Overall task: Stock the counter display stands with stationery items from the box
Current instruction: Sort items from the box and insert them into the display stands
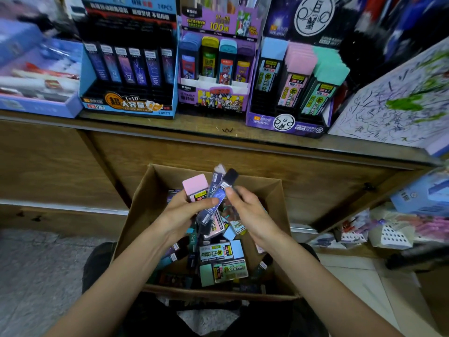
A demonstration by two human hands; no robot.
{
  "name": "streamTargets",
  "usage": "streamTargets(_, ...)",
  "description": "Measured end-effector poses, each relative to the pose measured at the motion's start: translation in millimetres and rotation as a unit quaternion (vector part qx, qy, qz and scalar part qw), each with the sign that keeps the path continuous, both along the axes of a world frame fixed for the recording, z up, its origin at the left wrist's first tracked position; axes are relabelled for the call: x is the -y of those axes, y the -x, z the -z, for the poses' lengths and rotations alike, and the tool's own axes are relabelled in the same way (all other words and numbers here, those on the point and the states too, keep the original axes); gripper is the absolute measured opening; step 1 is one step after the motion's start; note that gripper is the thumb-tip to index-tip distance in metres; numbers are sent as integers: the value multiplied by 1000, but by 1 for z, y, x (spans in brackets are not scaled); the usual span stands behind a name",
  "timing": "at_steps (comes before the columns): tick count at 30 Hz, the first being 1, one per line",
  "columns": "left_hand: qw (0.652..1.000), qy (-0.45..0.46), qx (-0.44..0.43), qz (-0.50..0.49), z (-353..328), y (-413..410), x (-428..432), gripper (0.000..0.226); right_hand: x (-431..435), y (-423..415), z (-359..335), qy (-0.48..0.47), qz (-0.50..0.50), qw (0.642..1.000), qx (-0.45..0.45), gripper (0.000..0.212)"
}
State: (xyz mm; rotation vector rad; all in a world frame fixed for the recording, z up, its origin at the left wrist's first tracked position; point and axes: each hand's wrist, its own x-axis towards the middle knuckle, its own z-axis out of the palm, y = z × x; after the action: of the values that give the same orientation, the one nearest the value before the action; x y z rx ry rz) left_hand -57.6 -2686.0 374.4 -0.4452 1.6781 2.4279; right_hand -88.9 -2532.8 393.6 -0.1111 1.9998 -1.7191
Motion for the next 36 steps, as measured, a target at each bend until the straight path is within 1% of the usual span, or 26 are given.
streamTargets(3, 999, -22, -1, -30, -15, 6, 4, 47, -4, 7, -15, -4, 11, 1000, 3, 32)
streamTargets(5, 999, -30, -9, -44, -27, 11, 9, 45, -7, 13, -29, -11, 9, 1000, 0, 29)
streamTargets(7, 998, -28, -21, -53, -39, 15, 15, 46, -9, 19, -43, -10, -12, 999, -29, 24)
streamTargets(10, 997, -24, -33, -65, -54, 20, 25, 51, -14, 29, -59, -11, -39, 996, -83, 30)
streamTargets(16, 994, -30, -49, -94, -72, 25, 44, 40, -14, 51, -83, 6, 30, 988, -154, 28)
streamTargets(20, 993, -12, -62, -98, -84, 28, 57, 38, -8, 71, -105, 5, 38, 977, -208, 22)
streamTargets(23, 991, -6, -68, -114, -91, 32, 65, 36, -1, 91, -125, 37, 41, 977, -205, 15)
streamTargets(26, 989, -7, -86, -118, -100, 37, 74, 40, 3, 120, -152, 39, 31, 976, -211, 12)
streamTargets(27, 989, -4, -92, -119, -104, 39, 76, 40, 3, 129, -161, 32, 29, 975, -220, 14)
streamTargets(29, 987, 2, -105, -124, -109, 43, 81, 38, 5, 147, -180, -11, 29, 964, -264, 17)
streamTargets(33, 984, 5, -127, -124, -117, 51, 90, 34, 10, 170, -209, -106, 5, 929, -354, 12)
streamTargets(35, 983, 7, -135, -123, -119, 53, 95, 33, 18, 176, -219, -127, -5, 920, -371, 9)
streamTargets(36, 983, 9, -136, -125, -120, 53, 98, 32, 25, 177, -222, -121, -3, 918, -377, 8)
